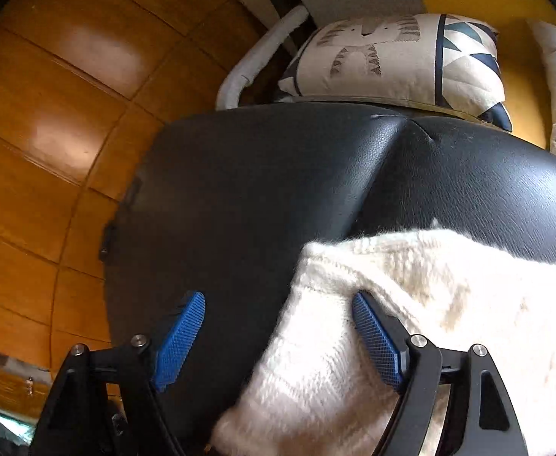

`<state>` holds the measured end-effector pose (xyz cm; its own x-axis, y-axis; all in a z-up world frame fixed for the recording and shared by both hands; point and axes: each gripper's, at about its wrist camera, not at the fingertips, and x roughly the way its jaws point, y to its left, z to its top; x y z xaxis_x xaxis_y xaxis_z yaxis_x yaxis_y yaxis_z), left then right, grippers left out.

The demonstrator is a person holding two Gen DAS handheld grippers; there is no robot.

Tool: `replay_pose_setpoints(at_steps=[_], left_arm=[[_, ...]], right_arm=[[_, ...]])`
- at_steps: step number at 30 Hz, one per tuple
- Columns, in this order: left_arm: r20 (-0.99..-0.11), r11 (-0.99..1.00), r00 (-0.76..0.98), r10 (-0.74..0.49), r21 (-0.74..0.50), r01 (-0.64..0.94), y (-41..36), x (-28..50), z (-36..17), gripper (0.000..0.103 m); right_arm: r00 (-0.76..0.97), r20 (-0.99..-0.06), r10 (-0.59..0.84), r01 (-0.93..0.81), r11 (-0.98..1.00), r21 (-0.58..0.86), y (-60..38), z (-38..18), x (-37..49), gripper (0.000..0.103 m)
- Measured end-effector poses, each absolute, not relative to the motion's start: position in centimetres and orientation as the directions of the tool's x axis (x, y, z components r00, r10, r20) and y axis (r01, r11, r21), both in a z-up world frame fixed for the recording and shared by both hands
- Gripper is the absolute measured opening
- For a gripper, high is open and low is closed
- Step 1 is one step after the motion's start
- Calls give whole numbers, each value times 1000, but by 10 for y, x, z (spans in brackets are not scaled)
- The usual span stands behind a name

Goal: Fold clothes

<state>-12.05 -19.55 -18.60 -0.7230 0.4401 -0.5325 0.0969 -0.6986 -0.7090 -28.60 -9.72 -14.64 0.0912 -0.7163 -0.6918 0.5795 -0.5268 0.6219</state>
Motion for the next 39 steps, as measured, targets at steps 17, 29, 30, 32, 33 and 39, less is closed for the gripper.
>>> replay_pose_setpoints(at_steps=[17,29,30,32,33,39], left_arm=[[-594,-738,-722,356,-653,173,-215,-139,-183,9],[-605,-775,-710,361,-618,133,-205,-81,-143,25],[-604,-778,-704,373,-617,118,-203,-70,-141,25],[-620,-804,-696,362,-586,103,-199,-48,-139,25],[-628,-817,-692,356,-569,96,-197,-36,-138,25],[-696,-829,-640,326,-536,160,-215,28,-149,27]], right_arm=[[-384,-563,-732,85,-635,768,255,-187,-240,21],[-402,-553,-730,161,-651,742,316,-157,-127,81],[-396,-572,-718,159,-667,728,327,-155,-106,81],[-396,-593,-701,129,-682,720,352,-156,-73,88],[-398,-600,-694,108,-685,721,365,-159,-58,91],[-408,-568,-715,16,-627,778,422,-181,21,100]])
